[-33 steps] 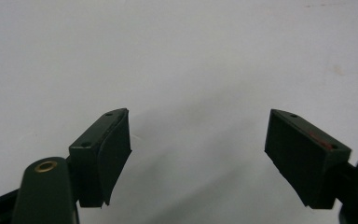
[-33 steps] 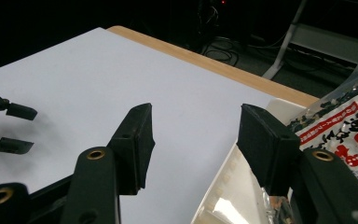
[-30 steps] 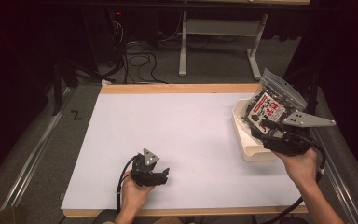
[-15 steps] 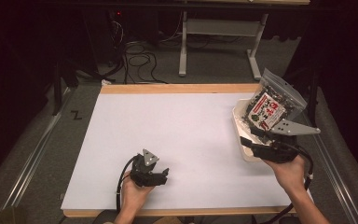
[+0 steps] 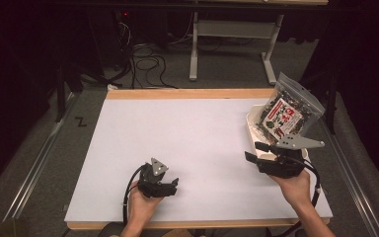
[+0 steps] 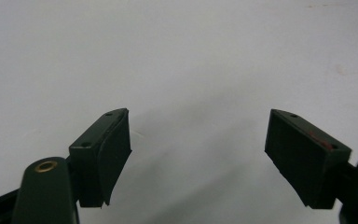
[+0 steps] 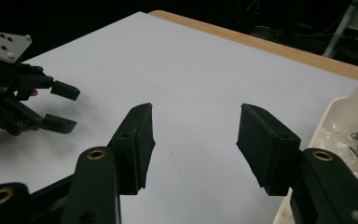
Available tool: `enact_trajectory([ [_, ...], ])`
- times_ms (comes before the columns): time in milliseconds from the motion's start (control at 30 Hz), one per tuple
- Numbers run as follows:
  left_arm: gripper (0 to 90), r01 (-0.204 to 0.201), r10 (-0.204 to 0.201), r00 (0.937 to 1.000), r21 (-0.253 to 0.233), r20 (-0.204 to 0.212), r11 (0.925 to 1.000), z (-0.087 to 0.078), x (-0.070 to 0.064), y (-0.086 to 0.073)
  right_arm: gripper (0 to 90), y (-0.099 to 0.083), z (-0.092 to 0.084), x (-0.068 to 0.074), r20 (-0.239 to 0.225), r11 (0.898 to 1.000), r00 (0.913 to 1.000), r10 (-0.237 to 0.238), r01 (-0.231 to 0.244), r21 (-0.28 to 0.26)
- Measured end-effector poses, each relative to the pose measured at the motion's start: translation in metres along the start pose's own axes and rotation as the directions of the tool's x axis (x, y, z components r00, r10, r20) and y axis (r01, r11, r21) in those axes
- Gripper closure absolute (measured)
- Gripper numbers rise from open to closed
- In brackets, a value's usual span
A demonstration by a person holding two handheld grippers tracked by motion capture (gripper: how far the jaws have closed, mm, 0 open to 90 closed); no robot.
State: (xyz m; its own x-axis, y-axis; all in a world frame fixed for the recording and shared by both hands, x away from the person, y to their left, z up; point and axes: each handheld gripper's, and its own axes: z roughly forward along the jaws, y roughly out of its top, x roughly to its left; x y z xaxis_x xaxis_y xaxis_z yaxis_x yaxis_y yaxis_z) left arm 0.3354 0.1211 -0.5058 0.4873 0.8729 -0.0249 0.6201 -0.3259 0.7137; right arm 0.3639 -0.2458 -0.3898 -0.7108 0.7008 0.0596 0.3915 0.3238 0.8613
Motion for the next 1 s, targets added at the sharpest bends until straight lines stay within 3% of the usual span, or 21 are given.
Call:
enact_trajectory([
  [233, 22.9, -0.003, 0.003, 1.0, 0.002, 0.0, 1.0, 0.0, 0.0, 0.0, 46.4, -0.007, 0.008, 0.003, -0.028, 1.0, 0.9996, 0.005, -0.005, 0.008],
  [433, 22.9, 0.0, 0.0, 1.0, -0.002, 0.0, 1.0, 0.0, 0.0, 0.0, 46.5, -0.009, 0.019, 0.006, -0.023, 0.999, 0.9996, -0.014, 0.015, 0.039],
  [1000, 22.9, 0.004, -0.004, 1.0, -0.005, 0.003, 1.0, 0.0, 0.0, 0.0, 48.1, -0.019, 0.045, 0.005, -0.008, 0.994, 0.9999, -0.01, 0.011, 0.106],
])
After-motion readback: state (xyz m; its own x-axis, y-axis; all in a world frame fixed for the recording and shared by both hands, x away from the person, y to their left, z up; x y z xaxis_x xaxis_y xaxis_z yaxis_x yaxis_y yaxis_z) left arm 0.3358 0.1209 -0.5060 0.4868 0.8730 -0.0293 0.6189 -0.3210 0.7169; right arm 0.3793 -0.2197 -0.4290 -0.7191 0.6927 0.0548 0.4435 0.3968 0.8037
